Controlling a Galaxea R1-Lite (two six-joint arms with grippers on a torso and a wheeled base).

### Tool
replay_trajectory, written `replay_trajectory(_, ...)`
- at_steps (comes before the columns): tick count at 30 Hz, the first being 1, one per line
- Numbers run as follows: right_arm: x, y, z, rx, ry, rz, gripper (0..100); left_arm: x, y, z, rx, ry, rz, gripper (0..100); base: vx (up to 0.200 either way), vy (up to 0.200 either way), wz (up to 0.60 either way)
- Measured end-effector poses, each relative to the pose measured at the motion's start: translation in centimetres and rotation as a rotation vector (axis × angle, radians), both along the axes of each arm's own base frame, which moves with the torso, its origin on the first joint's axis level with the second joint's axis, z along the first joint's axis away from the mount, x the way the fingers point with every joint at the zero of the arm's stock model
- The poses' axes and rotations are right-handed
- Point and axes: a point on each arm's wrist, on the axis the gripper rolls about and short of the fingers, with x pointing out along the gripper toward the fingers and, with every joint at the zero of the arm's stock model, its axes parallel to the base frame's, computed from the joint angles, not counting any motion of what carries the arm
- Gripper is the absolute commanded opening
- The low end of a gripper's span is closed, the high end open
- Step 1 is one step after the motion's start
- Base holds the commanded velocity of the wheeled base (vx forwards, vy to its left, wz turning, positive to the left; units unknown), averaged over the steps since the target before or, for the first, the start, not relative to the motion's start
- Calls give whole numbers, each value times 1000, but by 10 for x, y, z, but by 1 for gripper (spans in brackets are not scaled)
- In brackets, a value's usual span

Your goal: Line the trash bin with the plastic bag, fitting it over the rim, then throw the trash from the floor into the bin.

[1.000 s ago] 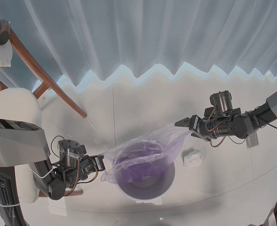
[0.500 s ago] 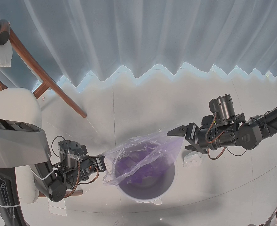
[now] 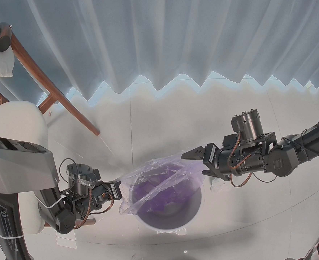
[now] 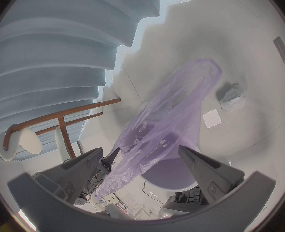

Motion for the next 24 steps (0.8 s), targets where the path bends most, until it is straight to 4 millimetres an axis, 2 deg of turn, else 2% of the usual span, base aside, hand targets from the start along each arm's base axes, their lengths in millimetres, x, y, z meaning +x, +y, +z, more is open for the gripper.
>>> replay_trajectory(9, -11, -3, -8, -13, 42, 1, 0, 0, -1, 1, -3, -21, -10, 0, 0, 0, 0)
replay_trajectory(15, -34, -17, -18, -52, 88, 9, 0, 1, -1, 1, 8, -52, -21, 0, 0, 0, 0)
replay_trajectory(24, -72, -38, -50, -169, 179, 70, 0, -6, 3, -11, 77, -21, -17, 0, 0, 0, 0)
